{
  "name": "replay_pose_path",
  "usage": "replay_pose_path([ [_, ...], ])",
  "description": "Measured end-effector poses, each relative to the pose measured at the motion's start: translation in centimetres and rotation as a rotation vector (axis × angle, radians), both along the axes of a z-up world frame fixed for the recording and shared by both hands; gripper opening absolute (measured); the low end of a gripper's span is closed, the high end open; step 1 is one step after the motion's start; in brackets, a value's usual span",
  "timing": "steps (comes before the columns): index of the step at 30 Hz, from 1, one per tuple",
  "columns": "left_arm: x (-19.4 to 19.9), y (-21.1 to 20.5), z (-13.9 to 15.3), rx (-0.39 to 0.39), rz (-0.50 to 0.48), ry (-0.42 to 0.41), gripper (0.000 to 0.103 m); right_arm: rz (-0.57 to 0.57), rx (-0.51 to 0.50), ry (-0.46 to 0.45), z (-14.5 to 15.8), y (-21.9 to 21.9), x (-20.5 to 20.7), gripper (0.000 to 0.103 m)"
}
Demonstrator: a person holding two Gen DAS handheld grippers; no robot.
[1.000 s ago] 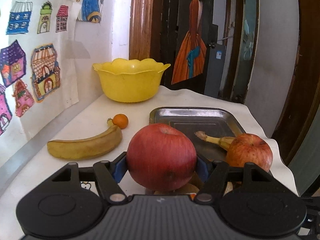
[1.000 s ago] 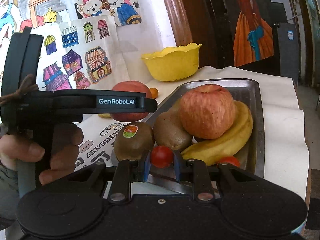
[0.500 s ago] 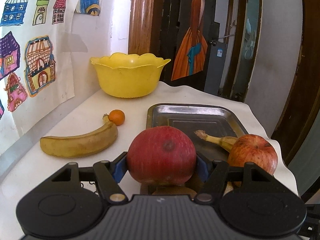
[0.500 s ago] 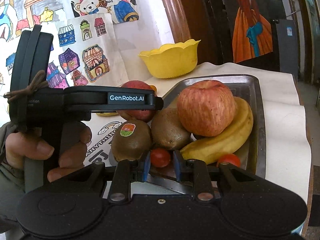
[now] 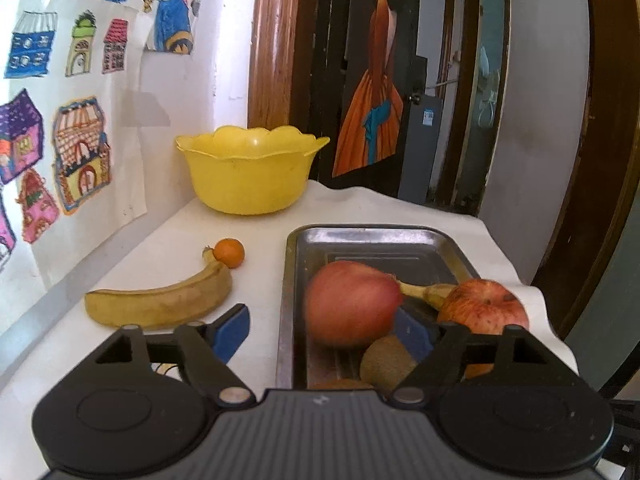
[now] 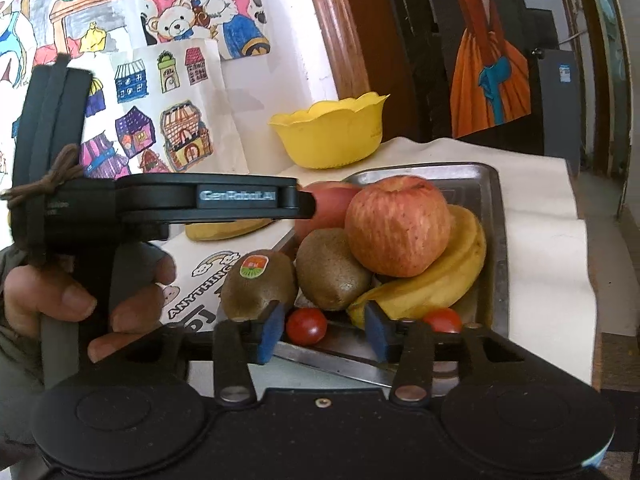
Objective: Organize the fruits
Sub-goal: 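Lower the apple into the tray and open the left tool while the right tool releases the tomato, then withdraw both open tools from the tray toward the loose banana and orange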
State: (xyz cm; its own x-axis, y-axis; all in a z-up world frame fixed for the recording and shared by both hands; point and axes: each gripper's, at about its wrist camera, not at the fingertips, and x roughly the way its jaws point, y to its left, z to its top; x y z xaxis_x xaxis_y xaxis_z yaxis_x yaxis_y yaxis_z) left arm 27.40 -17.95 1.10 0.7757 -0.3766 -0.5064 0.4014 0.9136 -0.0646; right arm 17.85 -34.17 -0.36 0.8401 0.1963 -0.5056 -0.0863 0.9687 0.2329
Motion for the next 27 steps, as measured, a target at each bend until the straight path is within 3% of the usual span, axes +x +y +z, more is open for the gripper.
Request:
replay_pose_path([
  [6,-2.3,2.0,1.5,-0.046,0.042,-0.032,0.101,-0.043,-0.011,-0.043,1.3,0.0,-1.6,0.078],
  [12,-4.8,4.9,3.0,-0.1,0.11,-0.044,0.103,-0.081,-0.01,-0.09,3.3,0.4,-3.9,0.1],
  [21,-9.4,10.4,3.9,-0.121,0.201,-0.06,0.103,-0.112,-0.023,-0.121,5.7,2.0,-8.1,0.102],
  [27,-12.4,14.3,3.1,-0.08,0.255,-0.028,0.103,-0.108,-0.038,-0.103,6.8,3.9,-10.8,0.102],
])
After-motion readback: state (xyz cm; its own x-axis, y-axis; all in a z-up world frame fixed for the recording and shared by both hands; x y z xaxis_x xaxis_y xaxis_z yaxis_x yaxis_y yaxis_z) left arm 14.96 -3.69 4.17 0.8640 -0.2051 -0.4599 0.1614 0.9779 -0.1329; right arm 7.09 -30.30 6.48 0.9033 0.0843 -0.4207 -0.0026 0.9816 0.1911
